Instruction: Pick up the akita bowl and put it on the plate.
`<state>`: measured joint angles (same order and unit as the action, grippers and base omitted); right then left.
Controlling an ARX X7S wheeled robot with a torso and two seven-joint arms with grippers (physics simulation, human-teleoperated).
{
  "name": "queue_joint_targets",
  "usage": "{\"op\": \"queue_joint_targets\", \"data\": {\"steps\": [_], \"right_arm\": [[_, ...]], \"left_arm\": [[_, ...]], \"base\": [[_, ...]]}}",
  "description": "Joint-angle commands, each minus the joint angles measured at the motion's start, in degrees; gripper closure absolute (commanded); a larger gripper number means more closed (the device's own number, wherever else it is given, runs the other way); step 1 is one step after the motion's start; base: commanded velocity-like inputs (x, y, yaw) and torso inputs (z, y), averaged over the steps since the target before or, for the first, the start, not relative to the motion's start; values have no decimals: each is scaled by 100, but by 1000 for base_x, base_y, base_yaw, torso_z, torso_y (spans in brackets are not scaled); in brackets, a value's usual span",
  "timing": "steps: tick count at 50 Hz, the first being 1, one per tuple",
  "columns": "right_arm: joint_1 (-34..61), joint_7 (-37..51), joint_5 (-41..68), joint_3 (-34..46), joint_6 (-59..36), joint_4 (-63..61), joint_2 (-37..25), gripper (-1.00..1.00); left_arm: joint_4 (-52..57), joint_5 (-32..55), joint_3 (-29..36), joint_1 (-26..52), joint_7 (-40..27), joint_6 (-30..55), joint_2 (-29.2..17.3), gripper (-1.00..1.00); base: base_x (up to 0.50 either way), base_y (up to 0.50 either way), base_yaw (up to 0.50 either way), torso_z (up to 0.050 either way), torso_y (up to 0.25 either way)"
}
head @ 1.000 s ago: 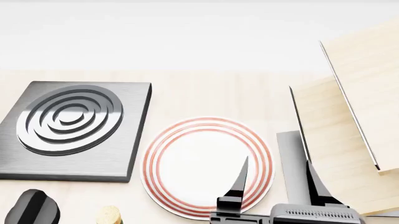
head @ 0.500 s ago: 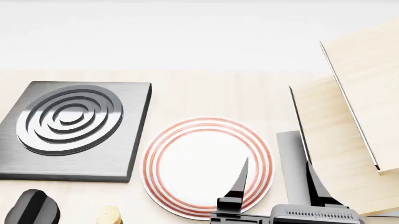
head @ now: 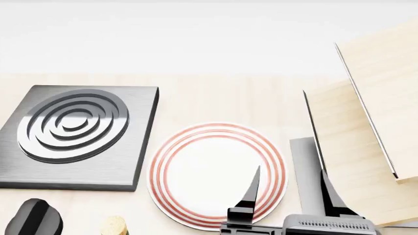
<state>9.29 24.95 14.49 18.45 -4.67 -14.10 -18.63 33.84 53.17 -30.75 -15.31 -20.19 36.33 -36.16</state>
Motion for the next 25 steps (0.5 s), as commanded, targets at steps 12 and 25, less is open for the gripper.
{"op": "queue_joint_targets", "data": {"steps": [12, 25], "right_arm": [[19, 33, 5, 37, 1, 4, -21, -100], [23, 42, 20, 56, 22, 22, -27, -100]], "left_arm": [[-8, 123, -84, -41, -239, 256, -118, -100], [-28, -41, 119, -9, -313, 350, -211, -100]], "base": [[0, 0, 0, 0, 0], [0, 0, 0, 0, 0]]}}
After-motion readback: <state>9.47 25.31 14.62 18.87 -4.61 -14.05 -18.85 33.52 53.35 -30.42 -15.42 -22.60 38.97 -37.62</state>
